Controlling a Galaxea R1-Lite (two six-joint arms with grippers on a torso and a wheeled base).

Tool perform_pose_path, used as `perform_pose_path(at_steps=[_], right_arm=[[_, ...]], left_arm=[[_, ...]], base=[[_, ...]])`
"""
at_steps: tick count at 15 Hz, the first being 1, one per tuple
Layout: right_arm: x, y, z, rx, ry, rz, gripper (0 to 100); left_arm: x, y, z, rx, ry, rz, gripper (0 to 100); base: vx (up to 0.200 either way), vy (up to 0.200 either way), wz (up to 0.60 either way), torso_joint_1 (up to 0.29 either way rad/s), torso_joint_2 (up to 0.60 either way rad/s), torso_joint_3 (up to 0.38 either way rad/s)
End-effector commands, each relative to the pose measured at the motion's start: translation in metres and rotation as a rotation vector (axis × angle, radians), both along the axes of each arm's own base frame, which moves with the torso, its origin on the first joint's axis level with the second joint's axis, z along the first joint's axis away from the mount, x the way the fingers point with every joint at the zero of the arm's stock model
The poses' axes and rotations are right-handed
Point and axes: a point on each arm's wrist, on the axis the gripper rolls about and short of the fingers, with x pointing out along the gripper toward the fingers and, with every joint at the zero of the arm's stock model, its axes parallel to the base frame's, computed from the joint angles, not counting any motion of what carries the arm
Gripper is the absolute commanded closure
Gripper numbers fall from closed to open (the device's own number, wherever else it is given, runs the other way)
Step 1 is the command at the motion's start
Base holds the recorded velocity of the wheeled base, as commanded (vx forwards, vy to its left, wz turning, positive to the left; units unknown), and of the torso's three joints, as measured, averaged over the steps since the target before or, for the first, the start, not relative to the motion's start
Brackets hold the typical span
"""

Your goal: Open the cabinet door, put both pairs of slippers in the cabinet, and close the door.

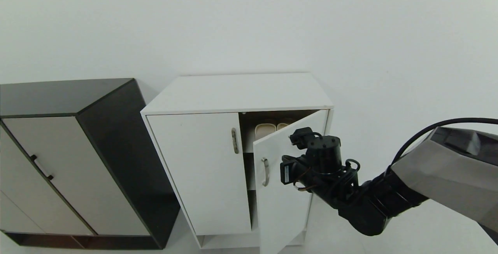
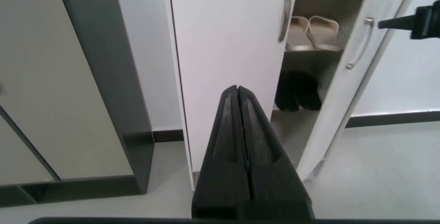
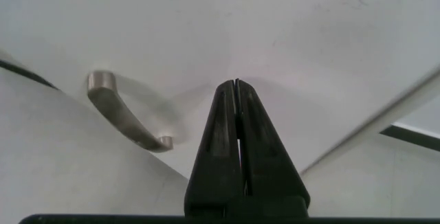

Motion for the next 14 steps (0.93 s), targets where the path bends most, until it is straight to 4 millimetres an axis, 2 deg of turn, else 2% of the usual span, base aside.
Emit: perform_pose_path(at_steps=[1, 6, 8, 14], right_arm=[[0.016, 0.006, -0.011, 0.001, -0.002, -0.014, 100], [0.045, 0.005, -0.019, 0.007, -0.009, -0.057, 100], [0.052, 0.002, -0.025, 0.003, 0.000, -0.062, 100], [0.068, -0.001, -0.025, 0.026, -0.021, -0.064, 100]], left_arm=[[0.000, 0.000, 0.000, 0.000, 0.000, 0.000, 100], [0.000, 0.000, 0.000, 0.000, 0.000, 0.000, 100], [0.000, 0.000, 0.000, 0.000, 0.000, 0.000, 100], [0.000, 0.000, 0.000, 0.000, 0.000, 0.000, 100]], base=[[0.000, 0.000, 0.00, 0.000, 0.00, 0.000], [0.000, 0.000, 0.00, 0.000, 0.00, 0.000], [0.000, 0.000, 0.00, 0.000, 0.00, 0.000], [0.000, 0.000, 0.00, 0.000, 0.00, 0.000]])
